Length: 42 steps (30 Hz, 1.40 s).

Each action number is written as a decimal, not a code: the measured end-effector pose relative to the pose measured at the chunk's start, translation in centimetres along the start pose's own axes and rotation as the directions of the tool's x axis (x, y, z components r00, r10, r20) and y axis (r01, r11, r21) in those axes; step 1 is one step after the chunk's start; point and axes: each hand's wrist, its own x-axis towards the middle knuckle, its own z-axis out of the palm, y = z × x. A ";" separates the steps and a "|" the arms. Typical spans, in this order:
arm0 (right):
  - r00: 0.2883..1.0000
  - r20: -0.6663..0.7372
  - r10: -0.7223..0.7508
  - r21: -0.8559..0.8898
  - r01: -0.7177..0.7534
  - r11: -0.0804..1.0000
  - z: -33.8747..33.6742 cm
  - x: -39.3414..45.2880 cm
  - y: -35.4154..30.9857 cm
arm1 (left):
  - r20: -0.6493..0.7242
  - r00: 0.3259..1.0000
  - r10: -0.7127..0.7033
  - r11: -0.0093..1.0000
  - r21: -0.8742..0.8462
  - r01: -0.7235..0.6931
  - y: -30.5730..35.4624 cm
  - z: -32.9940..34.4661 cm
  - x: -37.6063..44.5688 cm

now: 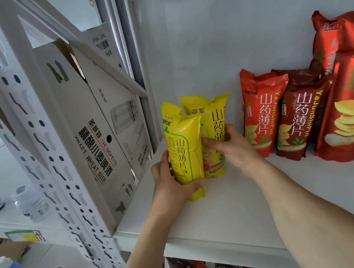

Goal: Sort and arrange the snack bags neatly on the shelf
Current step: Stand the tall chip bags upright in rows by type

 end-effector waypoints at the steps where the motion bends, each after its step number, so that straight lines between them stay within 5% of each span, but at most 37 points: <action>1: 1.000 -0.027 0.007 0.008 -0.007 1.000 0.0 0.1 0.1 | 0.008 1.000 0.009 1.000 -0.015 -0.008 -0.2 0.0 0.2; 8: 0.997 -0.075 -0.005 0.047 0.009 0.999 0.1 -0.3 0.2 | 0.113 0.994 0.001 0.984 -0.178 0.019 -0.7 -0.5 0.8; 19: 0.990 -0.128 -0.059 0.022 0.063 0.998 0.2 -1.3 0.5 | -0.021 0.998 0.053 0.994 0.096 -0.050 -0.1 0.1 0.8; 25: 0.986 -0.149 -0.071 0.016 0.074 0.997 0.1 -1.7 0.5 | 0.119 0.992 -0.035 0.993 -0.112 0.048 -0.4 -0.7 0.8; 42: 0.998 -0.057 0.006 0.098 0.000 0.995 -1.0 -3.1 1.4 | 0.186 0.983 0.001 0.978 -0.206 0.038 -0.9 -1.2 1.4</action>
